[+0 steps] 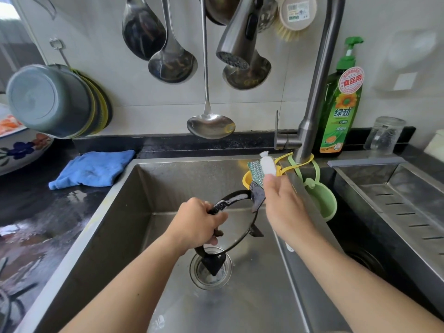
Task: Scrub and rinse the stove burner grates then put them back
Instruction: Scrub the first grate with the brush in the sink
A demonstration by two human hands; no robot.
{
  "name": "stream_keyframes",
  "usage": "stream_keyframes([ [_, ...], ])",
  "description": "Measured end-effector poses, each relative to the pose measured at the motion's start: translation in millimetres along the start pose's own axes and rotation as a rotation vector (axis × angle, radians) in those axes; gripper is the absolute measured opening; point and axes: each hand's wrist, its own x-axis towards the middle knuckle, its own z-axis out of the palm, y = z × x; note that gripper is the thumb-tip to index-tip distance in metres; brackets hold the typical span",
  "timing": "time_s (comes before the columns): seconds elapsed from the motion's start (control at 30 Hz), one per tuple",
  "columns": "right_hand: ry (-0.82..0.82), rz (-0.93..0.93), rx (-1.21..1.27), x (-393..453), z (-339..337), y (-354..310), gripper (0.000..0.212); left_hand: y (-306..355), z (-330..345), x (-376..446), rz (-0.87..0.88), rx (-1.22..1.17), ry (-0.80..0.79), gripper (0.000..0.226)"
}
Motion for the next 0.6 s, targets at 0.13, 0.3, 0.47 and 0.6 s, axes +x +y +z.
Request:
stream_keyframes([
  [0.13,0.002,-0.074,-0.148,-12,-1,0,0.035,2,1,0,0.015,0.013,0.038,0.024],
  [0.3,-0.138,-0.069,0.086,-13,11,1,0.035,3,6,2,0.052,0.013,0.057,0.025],
  [0.47,-0.178,-0.02,-0.103,-10,17,2,0.045,4,7,1,0.056,-0.037,0.082,0.027],
  [0.6,-0.03,0.039,-0.096,0,6,4,0.049,4,10,1,0.063,-0.004,0.13,0.029],
])
